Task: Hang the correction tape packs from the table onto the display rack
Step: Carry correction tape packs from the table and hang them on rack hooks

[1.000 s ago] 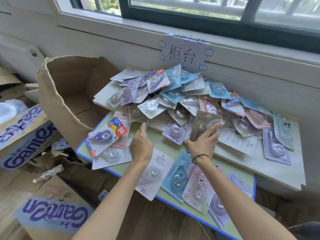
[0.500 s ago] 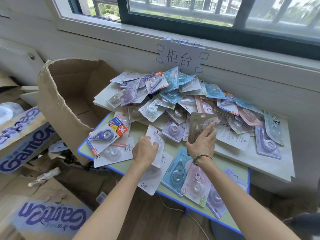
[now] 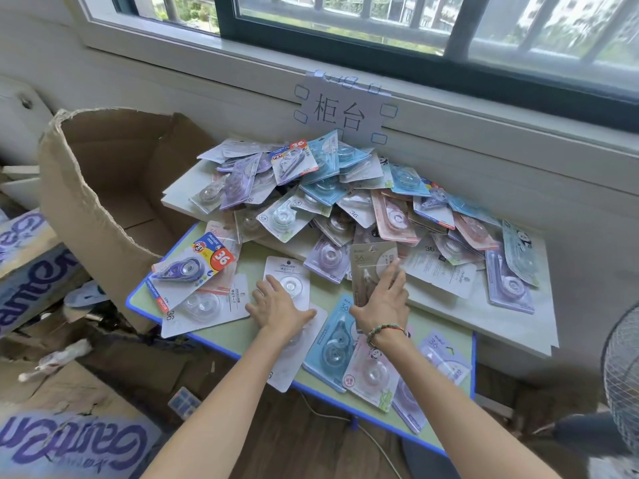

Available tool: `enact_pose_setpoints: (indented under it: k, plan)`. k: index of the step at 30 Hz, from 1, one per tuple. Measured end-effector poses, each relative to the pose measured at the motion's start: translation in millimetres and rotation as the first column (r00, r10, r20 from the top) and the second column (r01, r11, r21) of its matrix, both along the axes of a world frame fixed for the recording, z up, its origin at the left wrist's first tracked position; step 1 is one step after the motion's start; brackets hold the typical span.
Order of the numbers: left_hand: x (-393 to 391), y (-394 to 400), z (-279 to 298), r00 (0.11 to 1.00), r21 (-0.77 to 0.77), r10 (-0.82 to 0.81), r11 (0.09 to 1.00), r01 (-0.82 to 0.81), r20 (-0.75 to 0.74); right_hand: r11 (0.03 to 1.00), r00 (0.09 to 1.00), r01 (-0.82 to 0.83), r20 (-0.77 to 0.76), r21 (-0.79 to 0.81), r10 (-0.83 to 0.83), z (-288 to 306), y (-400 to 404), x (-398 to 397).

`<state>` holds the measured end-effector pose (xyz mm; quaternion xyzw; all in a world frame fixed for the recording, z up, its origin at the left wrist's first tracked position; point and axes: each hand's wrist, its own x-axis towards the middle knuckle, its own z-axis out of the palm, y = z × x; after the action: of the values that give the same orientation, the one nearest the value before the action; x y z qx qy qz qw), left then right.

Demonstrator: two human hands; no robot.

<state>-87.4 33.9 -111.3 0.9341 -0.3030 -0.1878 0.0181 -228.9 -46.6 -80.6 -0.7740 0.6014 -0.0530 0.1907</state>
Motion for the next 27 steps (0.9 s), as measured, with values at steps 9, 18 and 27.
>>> enact_pose_setpoints:
  k: [9, 18, 27]
  plan:
    - [2.0, -2.0, 12.9, 0.978, -0.097, 0.132, 0.984, -0.149, -0.163, 0.999, 0.999, -0.037, -0.014, 0.000, 0.037, 4.1, -2.3, -7.6]
    - [0.1, 16.2, 40.4, 0.953, -0.233, 0.194, 0.940, -0.248, -0.231, 0.999, 0.998, -0.049, 0.029, 0.007, 0.049, 18.3, 3.4, -4.9]
    - [-15.2, 35.9, 80.1, 0.952, -0.465, 0.179, 0.840, -0.280, -0.250, 0.996, 0.990, 0.044, 0.136, -0.076, -0.033, 55.6, 23.1, -19.1]
